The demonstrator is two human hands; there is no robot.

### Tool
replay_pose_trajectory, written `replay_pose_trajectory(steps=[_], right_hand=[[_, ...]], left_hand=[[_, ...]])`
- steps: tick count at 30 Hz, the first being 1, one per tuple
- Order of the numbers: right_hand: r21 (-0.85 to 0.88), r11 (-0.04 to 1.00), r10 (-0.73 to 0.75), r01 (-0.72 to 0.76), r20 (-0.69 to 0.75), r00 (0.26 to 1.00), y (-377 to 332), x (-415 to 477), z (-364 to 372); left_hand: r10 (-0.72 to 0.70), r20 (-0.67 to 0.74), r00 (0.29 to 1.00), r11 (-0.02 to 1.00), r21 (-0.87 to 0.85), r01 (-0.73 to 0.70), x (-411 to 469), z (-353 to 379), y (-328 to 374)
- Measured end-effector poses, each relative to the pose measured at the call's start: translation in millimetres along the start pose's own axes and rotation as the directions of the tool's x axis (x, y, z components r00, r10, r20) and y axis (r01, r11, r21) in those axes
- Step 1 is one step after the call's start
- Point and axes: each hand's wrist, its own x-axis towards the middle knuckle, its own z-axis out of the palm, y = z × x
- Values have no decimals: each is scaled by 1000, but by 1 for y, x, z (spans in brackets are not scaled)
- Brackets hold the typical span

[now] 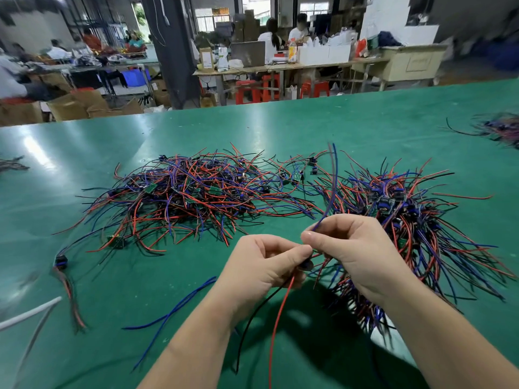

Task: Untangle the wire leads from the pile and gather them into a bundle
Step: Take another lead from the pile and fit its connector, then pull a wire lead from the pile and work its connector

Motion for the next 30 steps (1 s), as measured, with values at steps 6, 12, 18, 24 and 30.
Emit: replay_pose_trajectory(steps=[6, 12, 18, 24, 30], right_hand=[[240, 970, 36, 31, -270, 962, -19, 11, -19], [300, 954, 83, 28, -352, 932, -23, 11, -21], [461, 885, 233, -59, -330, 915, -22, 14, -24], [341, 895, 352, -287, -148, 924, -13, 13, -10], [66, 985, 137, -158, 252, 958, -4, 0, -4]], left_hand=[[-78, 250, 965, 985, 171, 36, -8, 0, 4], [-240, 385, 891, 934, 343, 103, -11, -2, 3], [-211, 577, 789, 970, 224, 95, -15, -7, 2], [163, 444, 881, 935, -355, 6, -7, -4, 4], [169, 8, 986, 796, -591, -132, 3, 1, 3]])
